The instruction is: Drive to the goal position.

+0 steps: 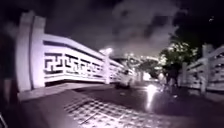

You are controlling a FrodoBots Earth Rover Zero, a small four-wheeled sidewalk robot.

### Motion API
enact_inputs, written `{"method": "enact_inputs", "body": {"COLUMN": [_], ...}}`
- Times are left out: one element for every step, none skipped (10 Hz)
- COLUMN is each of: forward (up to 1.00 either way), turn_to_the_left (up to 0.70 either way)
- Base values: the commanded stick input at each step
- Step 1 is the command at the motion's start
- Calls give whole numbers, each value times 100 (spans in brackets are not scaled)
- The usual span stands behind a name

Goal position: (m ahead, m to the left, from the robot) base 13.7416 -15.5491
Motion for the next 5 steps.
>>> {"method": "enact_inputs", "body": {"forward": [38, 38, 38, 38, 38], "turn_to_the_left": [-23, -23, -23, -23, -8]}}
